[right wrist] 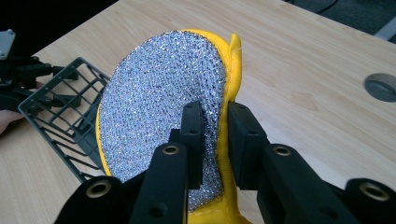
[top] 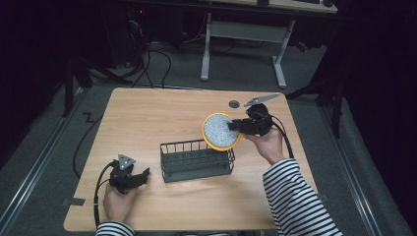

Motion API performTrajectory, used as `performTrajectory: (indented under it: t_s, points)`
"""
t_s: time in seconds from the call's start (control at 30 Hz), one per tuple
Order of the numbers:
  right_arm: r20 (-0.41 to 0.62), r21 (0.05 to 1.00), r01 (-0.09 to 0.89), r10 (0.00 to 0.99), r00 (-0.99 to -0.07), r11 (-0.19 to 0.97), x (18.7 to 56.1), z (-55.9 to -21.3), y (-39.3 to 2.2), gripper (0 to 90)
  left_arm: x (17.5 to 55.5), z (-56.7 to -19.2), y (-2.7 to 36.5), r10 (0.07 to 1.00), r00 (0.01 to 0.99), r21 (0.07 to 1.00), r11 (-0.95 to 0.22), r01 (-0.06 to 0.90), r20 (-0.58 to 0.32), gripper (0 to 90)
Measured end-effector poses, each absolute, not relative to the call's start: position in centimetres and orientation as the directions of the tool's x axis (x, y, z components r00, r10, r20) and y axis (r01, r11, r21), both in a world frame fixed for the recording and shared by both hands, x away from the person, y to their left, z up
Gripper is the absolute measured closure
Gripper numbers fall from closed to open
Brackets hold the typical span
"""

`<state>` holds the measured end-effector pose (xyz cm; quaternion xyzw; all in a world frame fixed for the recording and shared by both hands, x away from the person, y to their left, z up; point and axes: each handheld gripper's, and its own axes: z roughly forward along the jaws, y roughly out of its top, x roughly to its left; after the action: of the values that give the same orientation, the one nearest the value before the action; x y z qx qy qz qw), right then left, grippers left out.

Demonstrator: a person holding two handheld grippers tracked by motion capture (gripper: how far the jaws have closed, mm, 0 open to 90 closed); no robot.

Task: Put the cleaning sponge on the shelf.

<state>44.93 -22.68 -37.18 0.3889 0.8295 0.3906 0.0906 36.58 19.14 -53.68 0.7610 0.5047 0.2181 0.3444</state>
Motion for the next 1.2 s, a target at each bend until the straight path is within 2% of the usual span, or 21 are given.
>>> performTrajectory:
  t_s: [0.53,1.2]
  points:
    - [0.158,0.695,0.556,0.658,-0.736,0.456,44.8,-39.9,-18.6,77.1,36.6,-53.7,19.1,0.918,0.395,0.744,-0.253,0.618,-0.016,29.2]
    - [0.107,0.69,0.516,0.633,-0.767,0.508,43.9,-41.8,-17.9,76.5,36.6,-53.7,19.1,0.918,0.396,0.744,-0.253,0.618,-0.016,29.2]
